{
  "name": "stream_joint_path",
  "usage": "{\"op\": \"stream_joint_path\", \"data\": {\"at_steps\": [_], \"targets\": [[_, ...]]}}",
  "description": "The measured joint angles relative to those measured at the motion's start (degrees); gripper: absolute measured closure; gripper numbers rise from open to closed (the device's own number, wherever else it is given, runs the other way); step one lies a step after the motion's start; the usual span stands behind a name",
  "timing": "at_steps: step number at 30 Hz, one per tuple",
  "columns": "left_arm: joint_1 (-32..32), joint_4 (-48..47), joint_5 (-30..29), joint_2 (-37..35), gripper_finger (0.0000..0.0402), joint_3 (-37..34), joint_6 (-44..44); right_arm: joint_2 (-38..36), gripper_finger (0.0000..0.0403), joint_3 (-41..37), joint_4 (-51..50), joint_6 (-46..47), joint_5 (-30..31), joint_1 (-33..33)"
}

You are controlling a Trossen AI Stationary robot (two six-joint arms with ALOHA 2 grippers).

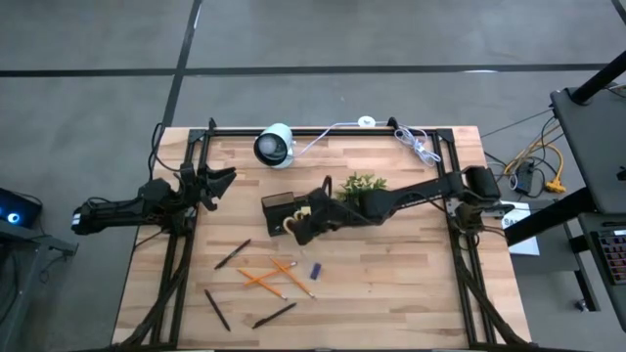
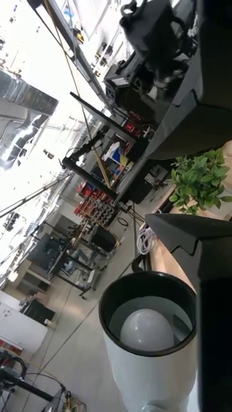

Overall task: Pick and place office supplies into organizer
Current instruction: Put the yellow scissors in the black desk organizer

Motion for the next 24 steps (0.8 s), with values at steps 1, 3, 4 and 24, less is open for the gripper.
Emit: {"op": "stream_joint_path", "data": {"at_steps": [1, 3, 4, 24], "targets": [[0.0, 0.0, 0.0, 0.0, 0.0269, 0.0, 0.0, 0.0, 0.0394, 0.0, 1.3, -0.6, 0.6, -0.2], [0.0, 0.0, 0.0, 0.0, 0.0269, 0.0, 0.0, 0.0, 0.0394, 0.0, 3.9, -2.3, 2.0, -0.7], [0.0, 0.0, 0.0, 0.0, 0.0269, 0.0, 0.0, 0.0, 0.0394, 0.1, 5.2, -3.4, 2.8, -1.0], [0.0, 0.0, 0.0, 0.0, 0.0269, 0.0, 0.0, -0.1, 0.0393, 3.7, 19.1, -28.1, 25.0, -5.0]]}}
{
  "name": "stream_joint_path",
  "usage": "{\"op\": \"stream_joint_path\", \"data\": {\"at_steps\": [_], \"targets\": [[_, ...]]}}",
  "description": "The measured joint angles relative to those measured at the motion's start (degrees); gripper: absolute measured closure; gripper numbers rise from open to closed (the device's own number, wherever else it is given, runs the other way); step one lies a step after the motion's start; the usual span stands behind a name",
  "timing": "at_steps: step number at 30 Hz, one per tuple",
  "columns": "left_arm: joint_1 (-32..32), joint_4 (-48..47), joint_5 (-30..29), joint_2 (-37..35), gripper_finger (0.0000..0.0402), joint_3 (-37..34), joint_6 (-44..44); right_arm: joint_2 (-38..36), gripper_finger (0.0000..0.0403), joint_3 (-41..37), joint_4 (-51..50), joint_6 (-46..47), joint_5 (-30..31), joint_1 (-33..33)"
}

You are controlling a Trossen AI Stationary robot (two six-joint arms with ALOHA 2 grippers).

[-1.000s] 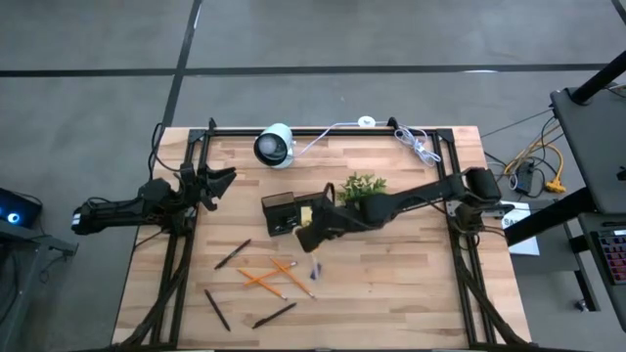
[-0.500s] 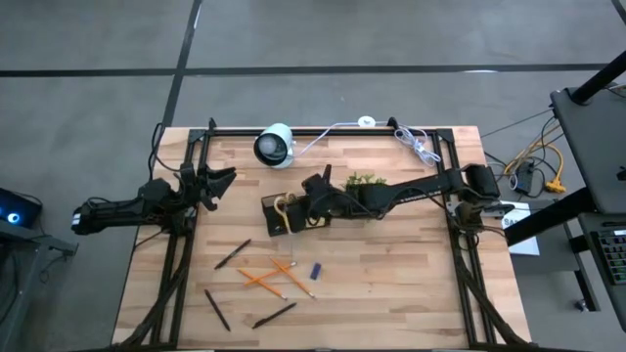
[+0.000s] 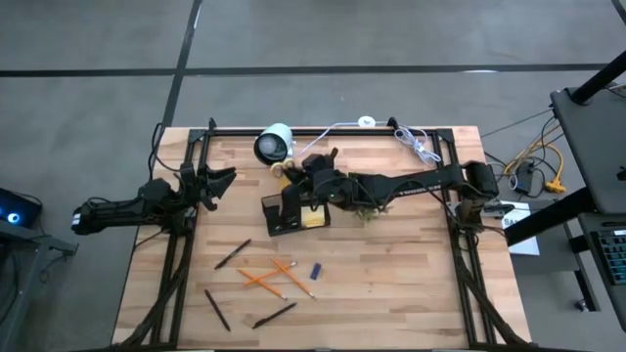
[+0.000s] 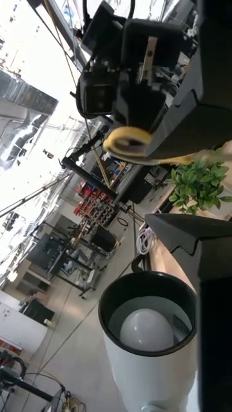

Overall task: Pick and place office supplies into organizer
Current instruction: Put the yellow scissors in the black desk organizer

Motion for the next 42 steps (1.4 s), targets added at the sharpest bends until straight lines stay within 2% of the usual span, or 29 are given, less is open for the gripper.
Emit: {"op": "stream_joint_path", "data": {"at_steps": [5, 9, 16, 22, 34, 38, 42], "targets": [[0.0, 0.0, 0.0, 0.0, 0.0269, 0.0, 0.1, 0.0, 0.0393, -0.1, 0.6, -8.6, 1.8, -0.7], [0.0, 0.0, 0.0, 0.0, 0.0269, 0.0, 0.1, 0.2, 0.0393, -1.2, 4.9, -14.5, 3.1, -1.1], [0.0, 0.0, 0.0, 0.0, 0.0269, 0.0, 0.1, 0.2, 0.0392, -3.0, 13.0, -19.8, 2.3, -1.5], [0.0, 0.0, 0.0, 0.0, 0.0269, 0.0, 0.2, 0.3, 0.0392, -5.7, 16.1, -20.5, -0.9, -1.8], [0.0, 0.0, 0.0, 0.0, 0.0269, 0.0, 0.2, 0.3, 0.0392, -10.8, 22.1, -20.7, -1.2, -2.0], [0.0, 0.0, 0.0, 0.0, 0.0269, 0.0, 0.2, 1.3, 0.0392, -10.7, 23.6, -24.4, -2.1, -1.9], [0.0, 0.0, -0.1, 0.0, 0.0269, 0.0, 0.2, 4.2, 0.0392, -8.3, 22.9, -26.9, -5.9, -1.9]]}}
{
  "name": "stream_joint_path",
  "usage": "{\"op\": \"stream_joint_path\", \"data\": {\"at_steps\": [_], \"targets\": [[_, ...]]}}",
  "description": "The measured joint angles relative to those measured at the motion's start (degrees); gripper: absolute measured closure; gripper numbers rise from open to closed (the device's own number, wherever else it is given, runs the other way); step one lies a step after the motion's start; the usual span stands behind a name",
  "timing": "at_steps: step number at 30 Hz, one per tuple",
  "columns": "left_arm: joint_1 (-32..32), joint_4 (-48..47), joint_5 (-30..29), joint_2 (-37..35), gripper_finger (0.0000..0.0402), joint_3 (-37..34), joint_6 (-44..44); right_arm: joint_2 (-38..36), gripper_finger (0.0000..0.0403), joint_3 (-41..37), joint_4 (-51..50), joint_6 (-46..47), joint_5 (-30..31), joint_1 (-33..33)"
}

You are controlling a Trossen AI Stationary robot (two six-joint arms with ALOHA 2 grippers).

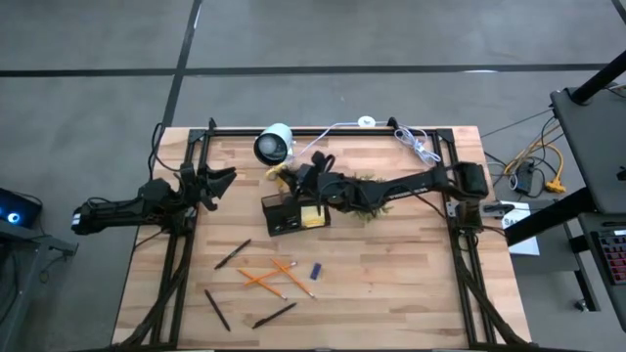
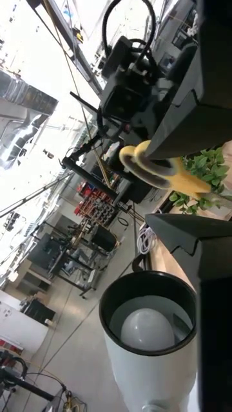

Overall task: Pick and place office supplies into organizer
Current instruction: Put the yellow scissors in the black desk organizer

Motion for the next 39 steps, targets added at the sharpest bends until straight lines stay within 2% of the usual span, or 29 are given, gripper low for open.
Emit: {"op": "stream_joint_path", "data": {"at_steps": [11, 22, 39], "targets": [[0.0, 0.5, 0.0, -0.3, 0.0269, 0.0, -0.4, 1.6, 0.0392, 1.4, -4.3, -4.4, -0.3, 0.1], [0.0, 0.4, 0.0, -0.3, 0.0269, 0.0, -0.5, 5.5, 0.0392, 1.4, -3.4, -3.6, -0.8, 0.3], [0.0, 0.4, 0.0, -0.3, 0.0269, 0.0, -0.5, 5.6, 0.0391, 0.9, -4.8, -5.9, -0.4, 0.5]]}}
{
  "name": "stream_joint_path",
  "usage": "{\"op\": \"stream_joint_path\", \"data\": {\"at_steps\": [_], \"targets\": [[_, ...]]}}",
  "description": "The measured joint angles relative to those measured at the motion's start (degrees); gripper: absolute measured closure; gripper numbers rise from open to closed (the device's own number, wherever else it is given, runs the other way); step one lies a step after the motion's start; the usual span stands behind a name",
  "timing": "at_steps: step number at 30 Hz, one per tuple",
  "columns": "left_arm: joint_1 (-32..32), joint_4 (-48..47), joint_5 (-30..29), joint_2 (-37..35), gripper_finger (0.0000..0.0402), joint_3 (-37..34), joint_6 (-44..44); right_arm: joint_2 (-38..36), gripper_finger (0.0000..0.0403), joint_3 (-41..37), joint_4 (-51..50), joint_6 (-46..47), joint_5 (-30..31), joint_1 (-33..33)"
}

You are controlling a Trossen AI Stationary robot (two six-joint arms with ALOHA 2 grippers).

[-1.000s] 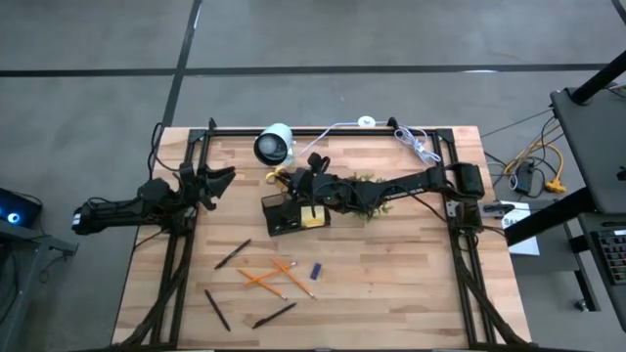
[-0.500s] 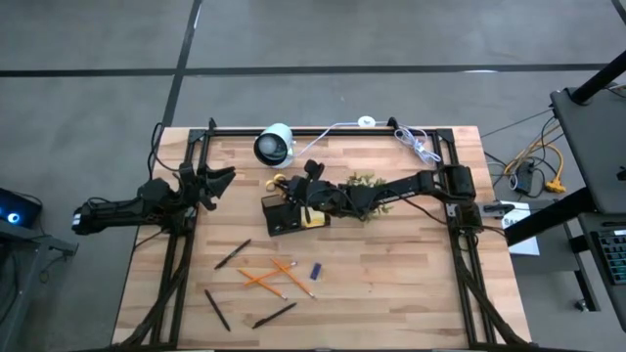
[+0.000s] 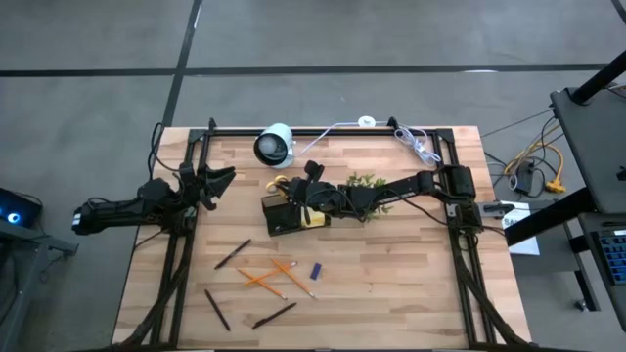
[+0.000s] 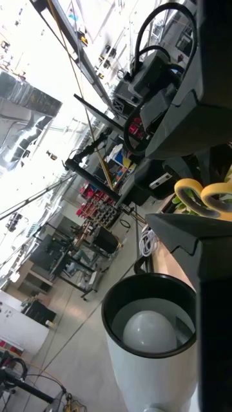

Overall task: Pick and place office supplies into organizer
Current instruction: Put the yellow scissors in the black desk organizer, then put the right yellow pencil in the black desk organizer

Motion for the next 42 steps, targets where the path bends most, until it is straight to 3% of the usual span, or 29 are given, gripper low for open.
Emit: {"op": "stream_joint_path", "data": {"at_steps": [22, 37, 42], "targets": [[0.0, 0.0, 0.0, 0.0, 0.0269, 0.0, 0.0, 0.0, 0.0309, -0.1, -4.2, 3.5, 0.0, -0.1], [0.0, 0.0, 0.0, 0.0, 0.0269, 0.0, 0.0, -1.6, 0.0319, 2.9, -4.4, 4.5, 0.0, 1.6], [0.0, 0.0, 0.0, 0.0, 0.0269, 0.0, 0.0, -2.9, 0.0315, 4.7, -9.2, 5.6, 0.1, 2.4]]}}
